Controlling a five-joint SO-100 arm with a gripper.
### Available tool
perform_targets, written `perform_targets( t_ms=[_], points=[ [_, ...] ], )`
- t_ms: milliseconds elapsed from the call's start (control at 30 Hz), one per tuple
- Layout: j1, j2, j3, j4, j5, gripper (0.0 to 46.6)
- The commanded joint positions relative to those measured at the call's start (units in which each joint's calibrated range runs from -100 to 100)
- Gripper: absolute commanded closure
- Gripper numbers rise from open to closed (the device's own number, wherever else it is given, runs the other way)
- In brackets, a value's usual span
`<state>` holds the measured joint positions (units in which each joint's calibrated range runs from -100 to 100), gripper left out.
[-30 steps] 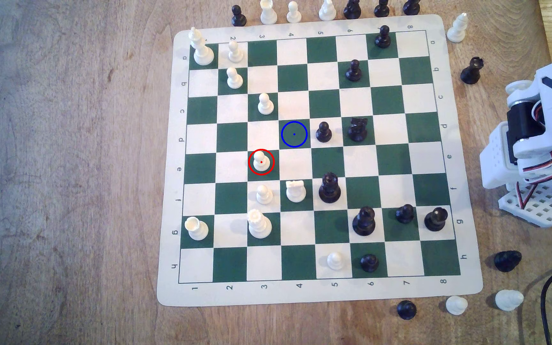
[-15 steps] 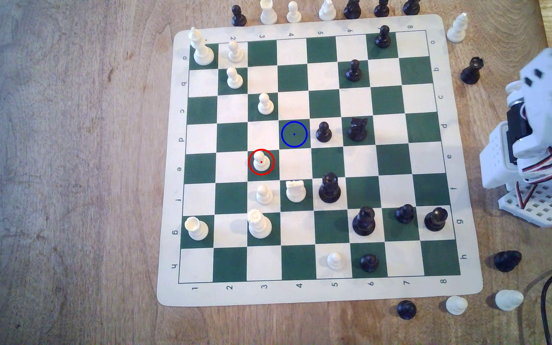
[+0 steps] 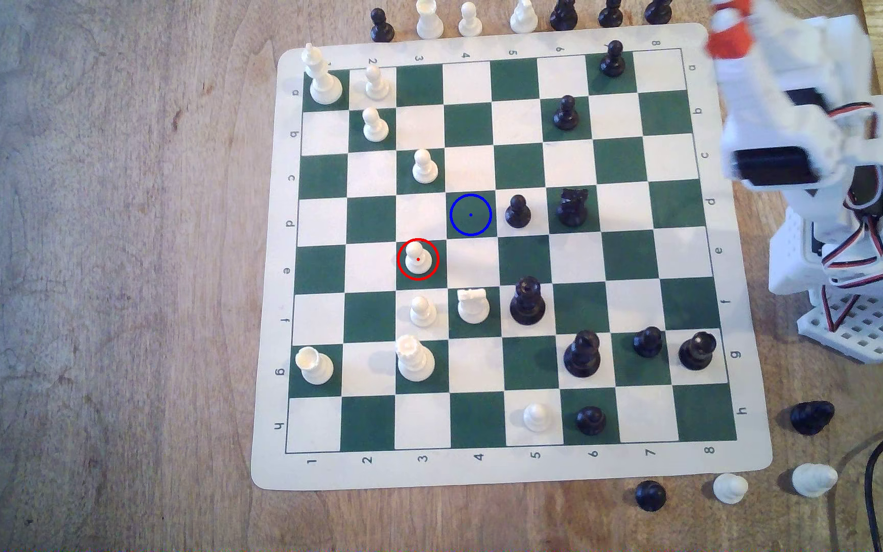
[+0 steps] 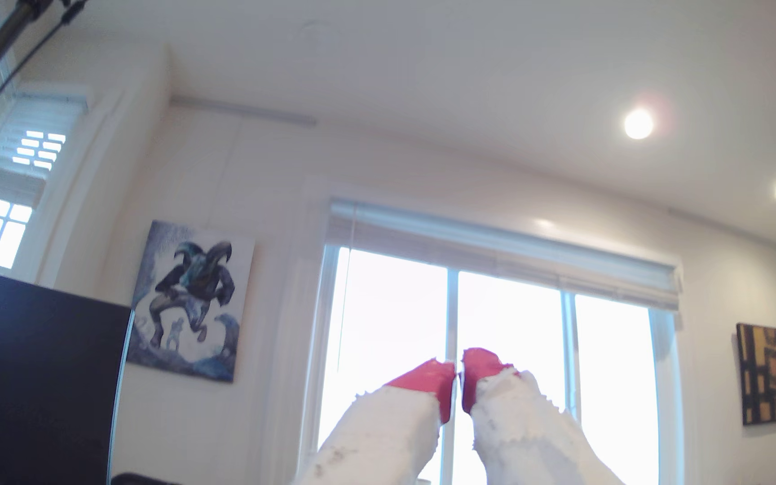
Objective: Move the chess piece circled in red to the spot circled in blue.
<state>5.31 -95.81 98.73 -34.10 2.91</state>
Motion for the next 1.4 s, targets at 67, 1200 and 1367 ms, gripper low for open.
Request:
perform_targets(
  t_ms=[67, 1200, 1367],
  points=[
    [-0.73, 0.14, -2.09, 15.51, 4.98, 46.4],
    [-2.53, 60.41, -63.56, 73.66, -9.77, 43.6],
    [-1.44, 68.48, -68.64, 74.73, -11.18, 43.6]
  ],
)
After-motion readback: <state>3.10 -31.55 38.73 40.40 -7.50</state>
